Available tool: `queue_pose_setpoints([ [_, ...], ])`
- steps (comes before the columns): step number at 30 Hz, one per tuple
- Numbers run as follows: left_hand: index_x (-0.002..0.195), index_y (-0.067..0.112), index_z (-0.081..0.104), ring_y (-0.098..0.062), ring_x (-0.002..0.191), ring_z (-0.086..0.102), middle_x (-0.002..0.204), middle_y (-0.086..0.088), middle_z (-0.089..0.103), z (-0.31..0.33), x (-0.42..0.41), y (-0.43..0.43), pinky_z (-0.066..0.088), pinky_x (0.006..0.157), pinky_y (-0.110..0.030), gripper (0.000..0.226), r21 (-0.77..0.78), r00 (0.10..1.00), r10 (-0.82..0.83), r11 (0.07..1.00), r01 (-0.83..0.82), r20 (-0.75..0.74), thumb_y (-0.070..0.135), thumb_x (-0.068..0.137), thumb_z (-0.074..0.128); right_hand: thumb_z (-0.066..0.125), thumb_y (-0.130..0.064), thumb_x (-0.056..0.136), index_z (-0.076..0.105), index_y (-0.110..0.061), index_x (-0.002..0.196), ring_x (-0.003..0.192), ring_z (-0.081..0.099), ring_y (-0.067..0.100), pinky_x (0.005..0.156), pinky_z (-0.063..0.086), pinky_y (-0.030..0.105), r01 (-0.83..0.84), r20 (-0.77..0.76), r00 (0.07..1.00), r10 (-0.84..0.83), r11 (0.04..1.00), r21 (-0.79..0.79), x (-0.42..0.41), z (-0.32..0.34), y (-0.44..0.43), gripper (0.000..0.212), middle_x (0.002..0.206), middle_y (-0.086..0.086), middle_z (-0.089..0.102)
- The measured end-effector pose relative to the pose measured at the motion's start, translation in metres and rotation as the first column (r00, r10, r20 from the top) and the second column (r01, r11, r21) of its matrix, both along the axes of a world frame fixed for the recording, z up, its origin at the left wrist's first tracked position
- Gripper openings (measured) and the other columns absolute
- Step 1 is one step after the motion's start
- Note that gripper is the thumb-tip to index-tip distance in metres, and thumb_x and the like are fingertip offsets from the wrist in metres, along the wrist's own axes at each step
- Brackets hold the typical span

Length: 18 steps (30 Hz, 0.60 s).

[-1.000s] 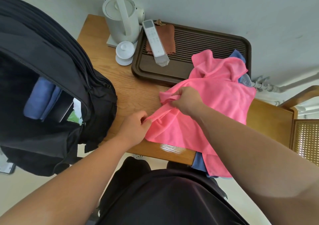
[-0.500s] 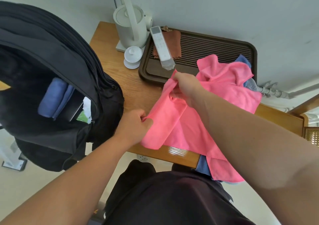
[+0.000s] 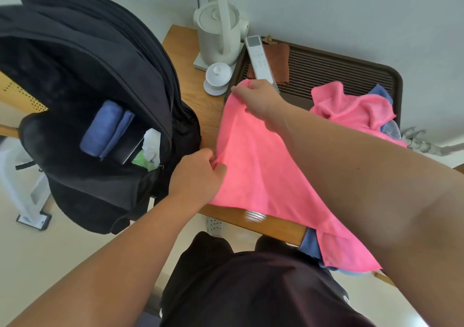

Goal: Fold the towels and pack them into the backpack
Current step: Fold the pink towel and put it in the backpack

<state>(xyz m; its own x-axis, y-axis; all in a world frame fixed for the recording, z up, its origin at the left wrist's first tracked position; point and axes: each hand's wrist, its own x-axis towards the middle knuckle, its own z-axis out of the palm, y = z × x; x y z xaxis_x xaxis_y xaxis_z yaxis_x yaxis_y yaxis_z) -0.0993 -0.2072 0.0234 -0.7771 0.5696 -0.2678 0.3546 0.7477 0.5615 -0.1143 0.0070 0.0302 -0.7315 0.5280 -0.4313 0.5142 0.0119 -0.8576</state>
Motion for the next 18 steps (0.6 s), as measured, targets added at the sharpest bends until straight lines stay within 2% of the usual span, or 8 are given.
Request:
queue_pose_setpoints([
  [3,0.063,0.018,0.036,-0.016,0.051,0.037,0.058,0.004,0.039,-0.003,0.001,0.004,0.025,0.051,-0.029,0.034,0.029,0.999,-0.009,1.0,0.009,0.031,0.025,0.088,0.058,0.066,-0.022,0.087,0.07,0.002,0.092,0.077,0.049,0.019,0.068,0.041,0.035,0.002,-0.024,1.0,-0.002,1.0,-0.006,0.01,-0.001,0.006,0.025,0.085,0.008,0.06],
  [7,0.063,0.018,0.037,-0.019,0.056,0.04,0.06,0.003,0.041,-0.003,0.009,0.015,0.031,0.052,-0.032,0.031,0.05,0.992,-0.085,0.995,0.081,0.092,0.023,0.086,0.058,0.066,-0.022,0.09,0.068,0.008,0.101,0.074,0.059,0.017,0.071,0.054,0.035,0.038,0.03,0.999,-0.039,0.999,0.036,0.033,-0.008,0.021,0.033,0.084,0.008,0.065],
  [9,0.065,0.017,0.042,-0.017,0.057,0.044,0.062,0.002,0.046,-0.003,0.017,0.024,0.033,0.053,-0.031,0.027,0.044,0.98,-0.136,0.99,0.131,0.148,0.021,0.088,0.058,0.065,-0.022,0.093,0.07,0.004,0.097,0.071,0.063,0.016,0.074,0.057,0.036,0.082,0.056,0.995,-0.084,0.996,0.037,0.05,-0.013,0.03,0.027,0.083,0.007,0.068],
  [12,0.074,0.015,0.056,-0.013,0.057,0.049,0.063,0.004,0.052,-0.007,0.032,0.039,0.035,0.052,-0.026,0.017,0.068,0.936,-0.203,0.979,0.192,0.287,0.018,0.09,0.06,0.063,-0.019,0.091,0.067,-0.006,0.085,0.073,0.064,0.022,0.075,0.058,0.042,0.144,0.092,0.985,-0.145,0.989,0.022,0.076,-0.024,0.042,0.015,0.086,0.015,0.07],
  [15,0.081,0.012,0.063,-0.013,0.058,0.048,0.063,0.004,0.052,-0.019,0.051,0.055,0.04,0.056,-0.032,0.011,0.099,0.893,-0.255,0.967,0.235,0.371,0.02,0.089,0.062,0.062,-0.016,0.089,0.061,-0.009,0.077,0.072,0.059,0.025,0.072,0.055,0.043,0.207,0.095,0.974,-0.206,0.978,0.006,0.103,-0.029,0.054,0.014,0.077,0.013,0.062],
  [18,0.084,0.011,0.064,-0.016,0.062,0.054,0.069,0.0,0.058,-0.031,0.071,0.073,0.05,0.063,-0.042,0.011,0.093,0.864,-0.284,0.958,0.27,0.415,0.021,0.089,0.064,0.062,-0.016,0.089,0.058,-0.007,0.078,0.069,0.056,0.024,0.068,0.053,0.041,0.257,0.093,0.962,-0.257,0.966,0.017,0.129,-0.034,0.067,0.015,0.076,0.013,0.056],
])
